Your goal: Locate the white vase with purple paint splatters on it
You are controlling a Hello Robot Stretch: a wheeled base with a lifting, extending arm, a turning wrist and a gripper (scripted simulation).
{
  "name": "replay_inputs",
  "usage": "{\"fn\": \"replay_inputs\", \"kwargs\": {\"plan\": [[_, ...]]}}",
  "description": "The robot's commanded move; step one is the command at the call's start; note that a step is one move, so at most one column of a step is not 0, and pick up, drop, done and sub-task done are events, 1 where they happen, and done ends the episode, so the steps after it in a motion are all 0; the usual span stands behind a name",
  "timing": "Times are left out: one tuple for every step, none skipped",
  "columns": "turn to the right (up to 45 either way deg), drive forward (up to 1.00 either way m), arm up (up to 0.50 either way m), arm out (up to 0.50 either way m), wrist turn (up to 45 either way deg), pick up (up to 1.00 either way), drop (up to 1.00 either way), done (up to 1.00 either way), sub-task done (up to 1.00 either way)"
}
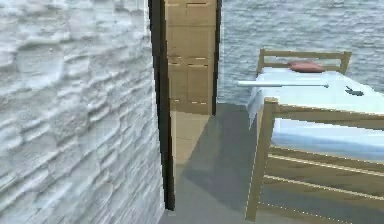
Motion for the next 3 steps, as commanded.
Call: {"fn": "replay_inputs", "kwargs": {"plan": [[0.0,1.0,0.0,0.0,0.0,0.0,0.0,0.0,0.0],[36.0,0.0,0.0,0.0,0.0,0.0,0.0,0.0,0.0],[0.0,0.3,0.0,0.0,0.0,0.0,0.0,0.0,0.0]]}}
